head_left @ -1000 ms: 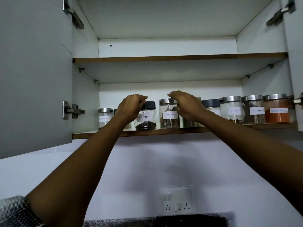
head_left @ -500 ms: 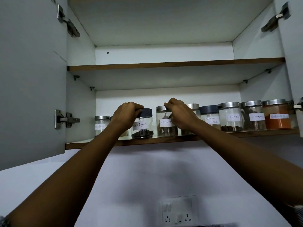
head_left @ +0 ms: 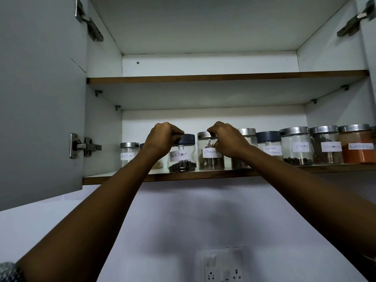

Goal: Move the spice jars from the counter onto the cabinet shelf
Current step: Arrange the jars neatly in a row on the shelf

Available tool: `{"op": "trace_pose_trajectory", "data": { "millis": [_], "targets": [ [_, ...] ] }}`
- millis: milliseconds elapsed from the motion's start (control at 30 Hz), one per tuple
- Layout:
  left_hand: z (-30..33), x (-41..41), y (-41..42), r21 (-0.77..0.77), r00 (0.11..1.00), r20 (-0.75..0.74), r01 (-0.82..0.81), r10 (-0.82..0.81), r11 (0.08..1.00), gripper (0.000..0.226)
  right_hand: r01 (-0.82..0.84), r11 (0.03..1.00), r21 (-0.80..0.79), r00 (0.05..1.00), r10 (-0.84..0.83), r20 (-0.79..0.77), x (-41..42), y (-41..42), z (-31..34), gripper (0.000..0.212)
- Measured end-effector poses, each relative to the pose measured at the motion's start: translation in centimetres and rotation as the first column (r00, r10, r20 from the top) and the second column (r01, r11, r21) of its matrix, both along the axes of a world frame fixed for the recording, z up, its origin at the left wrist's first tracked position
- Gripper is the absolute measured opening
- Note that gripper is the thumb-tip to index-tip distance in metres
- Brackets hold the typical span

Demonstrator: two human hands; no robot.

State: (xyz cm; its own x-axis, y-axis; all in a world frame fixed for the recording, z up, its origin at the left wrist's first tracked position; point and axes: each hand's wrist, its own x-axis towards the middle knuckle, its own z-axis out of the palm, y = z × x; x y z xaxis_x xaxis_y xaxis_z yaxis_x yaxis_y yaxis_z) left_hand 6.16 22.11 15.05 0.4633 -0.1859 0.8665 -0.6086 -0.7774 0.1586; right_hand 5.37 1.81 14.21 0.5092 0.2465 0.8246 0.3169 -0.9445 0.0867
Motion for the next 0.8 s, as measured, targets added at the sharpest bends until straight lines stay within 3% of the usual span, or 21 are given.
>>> {"op": "trace_pose_trajectory", "data": {
  "millis": [300,600,800],
  "targets": [
    [-0.2,2.2,0.1,-0.02,1.0,-0.018,-0.004,0.003,1.0,0.025,0.039,0.998,-0.053,0.997,-0.042,-0.062,1.6,1.0,0.4,0.029],
    [-0.4,5.9,1.2,0.009,1.0,-0.011,-0.027,0.027,1.0,0.029,0.031,0.997,-0.073,0.994,-0.039,-0.106,4.1,2.1,0.9,0.009],
    [-0.8,8.5,1.8,0.057,0.999,-0.041,-0.007,0.009,0.998,0.03,0.066,0.996,-0.063,0.991,-0.073,-0.113,6.9,2.9,0.9,0.021]
  ]
}}
